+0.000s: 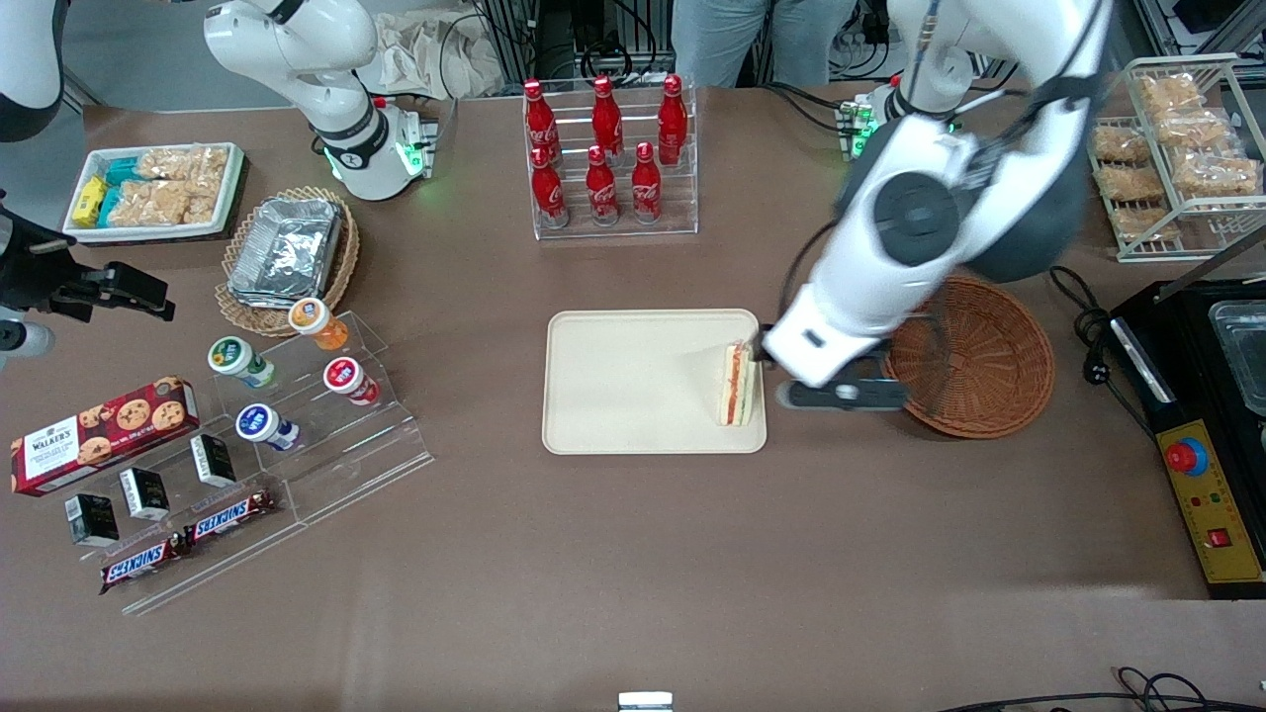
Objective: Place sandwich from basket to tray
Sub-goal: 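Lower the sandwich onto the tray and open the left gripper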
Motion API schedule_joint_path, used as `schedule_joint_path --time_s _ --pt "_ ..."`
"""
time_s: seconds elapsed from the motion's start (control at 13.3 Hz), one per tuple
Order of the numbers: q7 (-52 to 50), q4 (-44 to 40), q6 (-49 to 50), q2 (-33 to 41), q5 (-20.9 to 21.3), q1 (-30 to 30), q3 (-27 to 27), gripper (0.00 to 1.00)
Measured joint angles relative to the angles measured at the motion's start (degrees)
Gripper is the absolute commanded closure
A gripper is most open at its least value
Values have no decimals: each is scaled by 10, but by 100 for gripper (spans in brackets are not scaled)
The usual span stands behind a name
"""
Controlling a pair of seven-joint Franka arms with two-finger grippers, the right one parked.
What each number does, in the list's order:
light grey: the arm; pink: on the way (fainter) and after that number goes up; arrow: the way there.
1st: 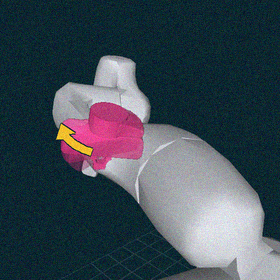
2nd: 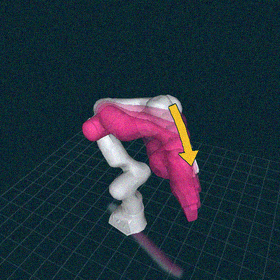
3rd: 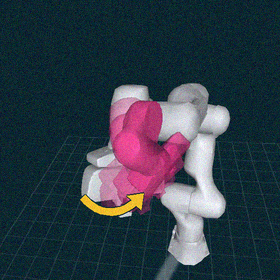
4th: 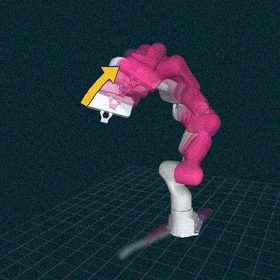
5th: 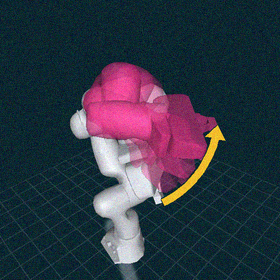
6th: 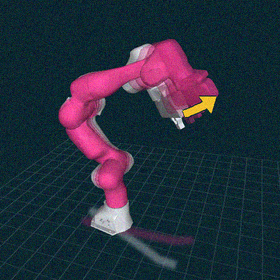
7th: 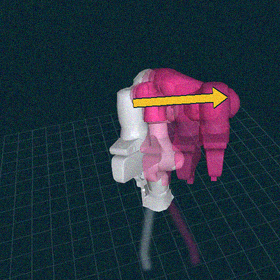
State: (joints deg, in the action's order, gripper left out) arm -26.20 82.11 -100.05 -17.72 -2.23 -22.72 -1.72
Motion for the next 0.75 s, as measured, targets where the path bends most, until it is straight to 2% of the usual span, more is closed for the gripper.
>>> schedule_joint_path --time_s 0.38,0.6,0.75 --pt "86 -24 26 45 -1 126 3 0" --pt "124 -14 112 118 -3 172 1 0" --pt "161 33 131 184 -4 189 0 0"
